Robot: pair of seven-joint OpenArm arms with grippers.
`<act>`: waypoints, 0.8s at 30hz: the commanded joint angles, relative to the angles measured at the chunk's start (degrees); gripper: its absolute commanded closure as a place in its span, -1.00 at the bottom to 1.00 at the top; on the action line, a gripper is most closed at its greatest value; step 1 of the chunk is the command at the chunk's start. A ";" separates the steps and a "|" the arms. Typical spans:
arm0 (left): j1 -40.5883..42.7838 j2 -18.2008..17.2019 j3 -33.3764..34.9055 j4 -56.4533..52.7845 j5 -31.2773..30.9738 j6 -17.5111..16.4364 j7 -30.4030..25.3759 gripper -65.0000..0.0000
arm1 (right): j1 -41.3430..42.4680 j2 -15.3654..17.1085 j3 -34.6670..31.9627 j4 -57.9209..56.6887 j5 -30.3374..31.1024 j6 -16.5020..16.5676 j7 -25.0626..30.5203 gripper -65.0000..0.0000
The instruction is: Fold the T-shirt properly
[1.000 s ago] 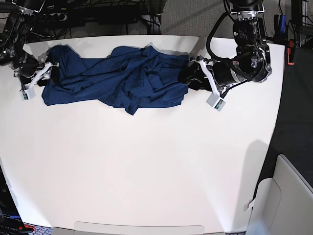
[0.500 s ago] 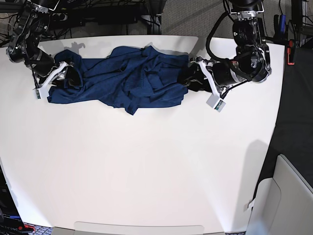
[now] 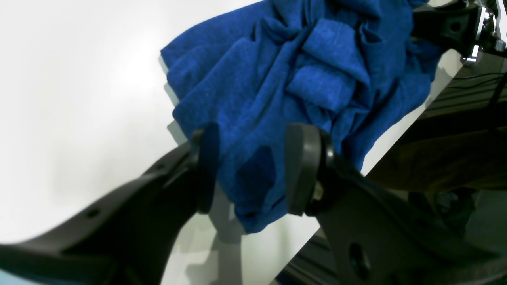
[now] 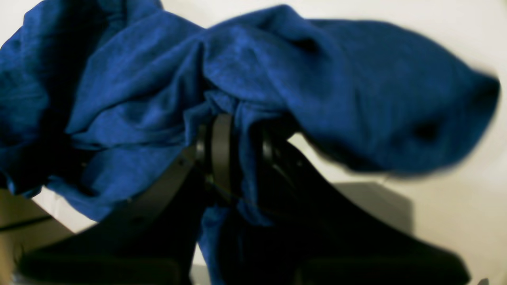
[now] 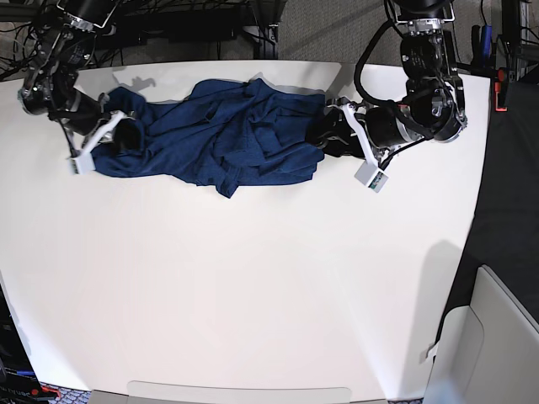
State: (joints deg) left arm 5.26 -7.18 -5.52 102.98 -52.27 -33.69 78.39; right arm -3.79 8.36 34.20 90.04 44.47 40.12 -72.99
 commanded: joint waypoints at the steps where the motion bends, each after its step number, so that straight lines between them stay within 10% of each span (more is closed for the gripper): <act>1: -0.64 -0.51 -0.42 0.80 -1.22 -0.29 -0.10 0.19 | 0.06 1.27 2.60 1.43 1.03 -0.12 -0.72 0.90; 10: -0.47 -0.25 -0.15 0.80 -1.22 -0.29 -0.10 0.19 | -0.47 3.82 6.38 4.42 19.05 -0.12 -0.90 0.90; 24: 0.59 -0.34 -0.24 0.71 -1.22 -0.29 -0.19 0.19 | 0.85 -14.47 -8.57 12.69 21.42 -0.12 -3.54 0.90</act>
State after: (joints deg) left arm 6.70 -7.31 -5.67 102.87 -52.23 -33.69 78.26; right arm -4.05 -6.46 25.69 101.56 63.55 39.86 -77.52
